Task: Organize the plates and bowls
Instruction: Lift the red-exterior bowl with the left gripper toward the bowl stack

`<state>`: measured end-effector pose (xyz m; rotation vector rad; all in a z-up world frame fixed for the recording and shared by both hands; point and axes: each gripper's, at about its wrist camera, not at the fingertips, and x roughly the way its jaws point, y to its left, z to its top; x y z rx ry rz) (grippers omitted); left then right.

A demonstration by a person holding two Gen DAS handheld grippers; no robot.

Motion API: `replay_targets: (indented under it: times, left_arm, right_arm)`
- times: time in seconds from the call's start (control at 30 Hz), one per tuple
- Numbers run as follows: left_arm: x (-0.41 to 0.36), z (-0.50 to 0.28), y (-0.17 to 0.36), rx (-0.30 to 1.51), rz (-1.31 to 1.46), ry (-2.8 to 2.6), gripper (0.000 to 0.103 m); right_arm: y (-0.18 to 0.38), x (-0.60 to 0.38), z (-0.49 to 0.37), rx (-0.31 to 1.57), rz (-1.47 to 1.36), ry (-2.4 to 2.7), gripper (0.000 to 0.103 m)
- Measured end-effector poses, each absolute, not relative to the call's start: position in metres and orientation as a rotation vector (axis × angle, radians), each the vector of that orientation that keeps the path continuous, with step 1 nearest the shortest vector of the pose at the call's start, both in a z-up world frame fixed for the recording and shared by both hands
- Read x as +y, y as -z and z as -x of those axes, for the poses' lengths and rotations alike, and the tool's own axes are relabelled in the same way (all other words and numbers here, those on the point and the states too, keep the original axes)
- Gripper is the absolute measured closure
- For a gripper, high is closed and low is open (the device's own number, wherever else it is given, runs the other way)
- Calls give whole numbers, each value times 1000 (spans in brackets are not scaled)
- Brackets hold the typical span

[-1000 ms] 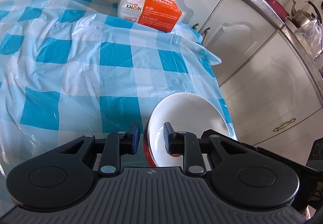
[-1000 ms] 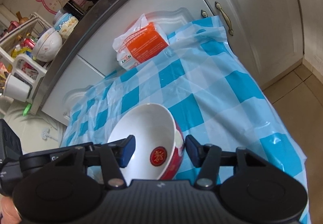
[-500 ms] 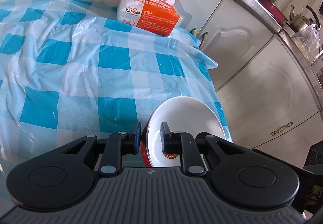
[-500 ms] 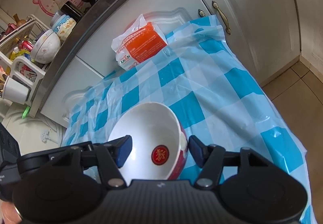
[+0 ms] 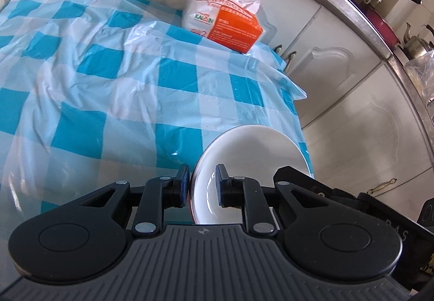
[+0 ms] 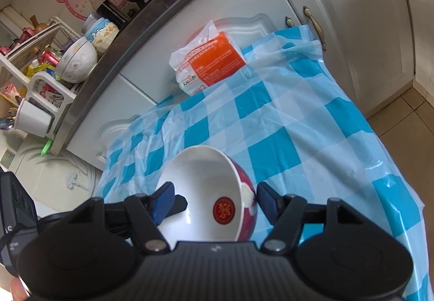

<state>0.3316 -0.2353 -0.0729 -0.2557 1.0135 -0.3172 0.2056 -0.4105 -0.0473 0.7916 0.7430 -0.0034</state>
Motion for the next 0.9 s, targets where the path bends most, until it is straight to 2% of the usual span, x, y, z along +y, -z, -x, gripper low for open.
replay_targets:
  times: [0.27,0.67,0.77,0.9]
  left_arm:
    - [-221,-331,79,1030,297,251,85]
    - [-222,-329,86,999,284,237,86]
    - [-222,-327,89,991,266,228,86]
    - [-220,-324,93,961,256,243,86]
  right_arm:
    - [54,-400,-216,773,-762,-56,36]
    - [68,-402,-224,844,-717,-92,44]
    - [73,-404,-223,846,-759,-107,43]
    - [77,-407,-222,838,-816,-133,34]
